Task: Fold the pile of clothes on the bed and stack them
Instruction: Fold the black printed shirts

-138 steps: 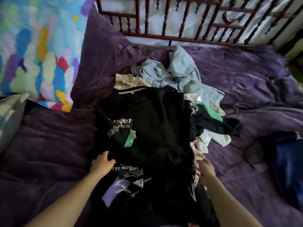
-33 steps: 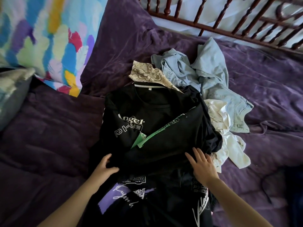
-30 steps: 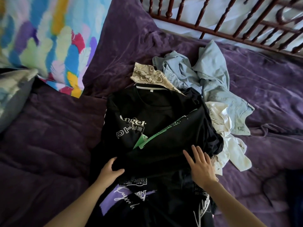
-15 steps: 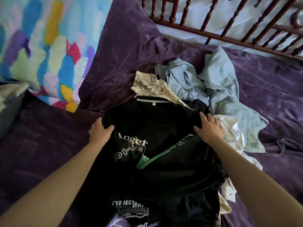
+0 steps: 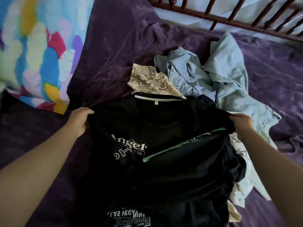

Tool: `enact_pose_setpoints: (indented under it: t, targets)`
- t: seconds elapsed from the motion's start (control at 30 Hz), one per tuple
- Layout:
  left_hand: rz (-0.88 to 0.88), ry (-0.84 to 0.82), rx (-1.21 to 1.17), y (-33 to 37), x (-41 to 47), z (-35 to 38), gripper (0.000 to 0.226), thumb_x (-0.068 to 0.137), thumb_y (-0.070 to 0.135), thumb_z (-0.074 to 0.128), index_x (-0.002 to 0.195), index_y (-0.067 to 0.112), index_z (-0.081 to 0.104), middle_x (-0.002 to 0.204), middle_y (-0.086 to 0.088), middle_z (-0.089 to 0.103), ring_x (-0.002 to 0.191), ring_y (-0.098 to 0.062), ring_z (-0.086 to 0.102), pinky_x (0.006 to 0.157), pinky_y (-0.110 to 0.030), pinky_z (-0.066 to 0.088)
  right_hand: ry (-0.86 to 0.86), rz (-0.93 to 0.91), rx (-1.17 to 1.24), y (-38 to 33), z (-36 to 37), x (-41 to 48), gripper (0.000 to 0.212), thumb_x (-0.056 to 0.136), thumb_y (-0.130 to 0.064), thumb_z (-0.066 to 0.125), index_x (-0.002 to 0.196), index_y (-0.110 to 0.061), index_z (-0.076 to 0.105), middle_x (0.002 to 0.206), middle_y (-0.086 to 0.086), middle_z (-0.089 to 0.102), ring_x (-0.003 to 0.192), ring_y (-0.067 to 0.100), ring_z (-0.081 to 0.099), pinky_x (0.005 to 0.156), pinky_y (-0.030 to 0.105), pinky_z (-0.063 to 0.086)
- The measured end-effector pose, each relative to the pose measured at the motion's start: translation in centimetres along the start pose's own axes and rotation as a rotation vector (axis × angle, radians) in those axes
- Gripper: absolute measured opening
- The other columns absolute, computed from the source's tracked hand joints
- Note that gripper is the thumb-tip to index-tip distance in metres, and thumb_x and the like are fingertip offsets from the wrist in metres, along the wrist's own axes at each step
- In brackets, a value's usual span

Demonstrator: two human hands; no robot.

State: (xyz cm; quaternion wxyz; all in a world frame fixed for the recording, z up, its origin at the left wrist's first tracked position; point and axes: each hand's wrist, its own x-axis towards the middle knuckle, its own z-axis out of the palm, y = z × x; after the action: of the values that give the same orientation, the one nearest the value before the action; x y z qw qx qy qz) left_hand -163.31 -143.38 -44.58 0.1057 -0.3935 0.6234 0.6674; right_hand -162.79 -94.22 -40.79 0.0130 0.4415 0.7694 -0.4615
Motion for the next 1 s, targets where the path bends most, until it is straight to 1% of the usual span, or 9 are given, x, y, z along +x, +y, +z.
enact_pose_setpoints:
  t: [0.07, 0.13, 0.23, 0.3, 0.43, 0.73, 0.87, 0.93, 1.0]
  targets:
    - [0.047, -0.024, -0.022, 0.4, -0.4, -0.6, 0.022, 0.088, 0.000, 0.050, 0.076, 0.018, 0.056, 0.085, -0.003, 0.058, 0.081, -0.018, 0.057, 0.070, -0.029, 0.046, 0.000, 0.000, 0.074, -0.2, -0.7, -0.4, 0.016, 0.087, 0.002, 0.054, 0.093, -0.009, 0.064, 0.053, 0.002, 0.056, 0.056, 0.012, 0.047, 0.052, 0.021, 0.042]
    - [0.086, -0.069, -0.031, 0.9, -1.3, -1.7, 0.027, 0.089, -0.004, 0.045, 0.080, 0.019, 0.057, 0.084, -0.002, 0.057, 0.078, -0.015, 0.056, 0.064, -0.024, 0.046, 0.029, -0.018, 0.126, -0.1, -1.9, -1.0, 0.021, 0.087, 0.002, 0.053, 0.100, -0.010, 0.064, 0.067, 0.001, 0.052, 0.059, 0.011, 0.046, 0.057, 0.021, 0.040]
    - [0.110, -0.190, -0.010, 1.2, -3.5, -4.0, 0.038, 0.091, -0.008, 0.039, 0.091, 0.022, 0.063, 0.084, 0.002, 0.067, 0.078, -0.011, 0.060, 0.063, -0.020, 0.049, 0.006, -0.068, 0.163, 0.4, -4.3, -3.5, 0.021, 0.090, -0.001, 0.053, 0.081, -0.019, 0.060, 0.071, -0.003, 0.051, 0.063, 0.007, 0.044, 0.060, 0.019, 0.036]
    - [0.123, -0.235, -0.011, 1.0, -5.1, -5.5, 0.043, 0.090, -0.008, 0.039, 0.081, 0.019, 0.071, 0.072, 0.007, 0.071, 0.068, -0.007, 0.065, 0.058, -0.016, 0.053, -0.049, -0.096, 0.202, 1.1, -6.1, -5.6, 0.027, 0.091, -0.003, 0.053, 0.076, -0.025, 0.057, 0.074, -0.004, 0.053, 0.068, 0.007, 0.047, 0.064, 0.020, 0.037]
    - [0.171, -0.242, -0.017, -0.3, -9.0, -8.1, 0.063, 0.090, -0.009, 0.033, 0.051, 0.022, 0.071, 0.057, 0.007, 0.067, 0.058, -0.006, 0.065, 0.054, -0.013, 0.051, -0.143, -0.078, 0.197, 3.8, -9.8, -9.6, 0.027, 0.092, 0.000, 0.050, 0.078, -0.023, 0.057, 0.056, -0.017, 0.062, 0.068, 0.003, 0.052, 0.064, 0.017, 0.042]
    - [0.148, -0.255, -0.078, -5.9, -15.8, -13.0, 0.066, 0.090, -0.012, 0.024, 0.047, 0.019, 0.064, 0.072, 0.003, 0.071, 0.073, -0.006, 0.069, 0.071, -0.021, 0.056, -0.288, 0.005, 0.118, 11.7, -14.7, -15.0, 0.043, 0.092, 0.008, 0.042, 0.068, -0.020, 0.065, 0.057, -0.016, 0.064, 0.061, -0.003, 0.061, 0.053, 0.008, 0.048]
    - [0.086, -0.229, 0.182, -11.0, -17.3, -14.3, 0.042, 0.086, -0.018, 0.033, 0.061, 0.003, 0.059, 0.109, -0.005, 0.060, 0.112, -0.021, 0.054, 0.096, -0.029, 0.036, -0.339, -0.100, -0.185, 16.5, -14.0, -15.0, 0.071, 0.085, 0.022, 0.041, 0.056, -0.035, 0.072, 0.056, -0.019, 0.064, 0.056, -0.006, 0.060, 0.056, 0.004, 0.044]
    - [0.081, -0.223, 0.506, -13.6, -17.6, -14.6, 0.028, 0.084, -0.019, 0.042, 0.070, -0.002, 0.059, 0.118, -0.008, 0.051, 0.126, -0.027, 0.042, 0.099, -0.026, 0.026, -0.320, -0.153, -0.539, 18.8, -12.8, -14.4, 0.061, 0.085, 0.014, 0.052, 0.077, -0.043, 0.073, 0.079, -0.018, 0.070, 0.078, -0.003, 0.063, 0.073, 0.015, 0.046]
    - [0.057, -0.256, 0.702, -15.0, -17.9, -14.5, 0.027, 0.082, -0.020, 0.047, 0.075, 0.000, 0.064, 0.119, -0.011, 0.052, 0.129, -0.027, 0.038, 0.097, -0.023, 0.023, -0.306, -0.149, -0.842, 19.2, -11.4, -14.7, 0.037, 0.086, -0.001, 0.056, 0.112, -0.025, 0.067, 0.116, 0.006, 0.064, 0.110, 0.024, 0.056, 0.090, 0.035, 0.044]
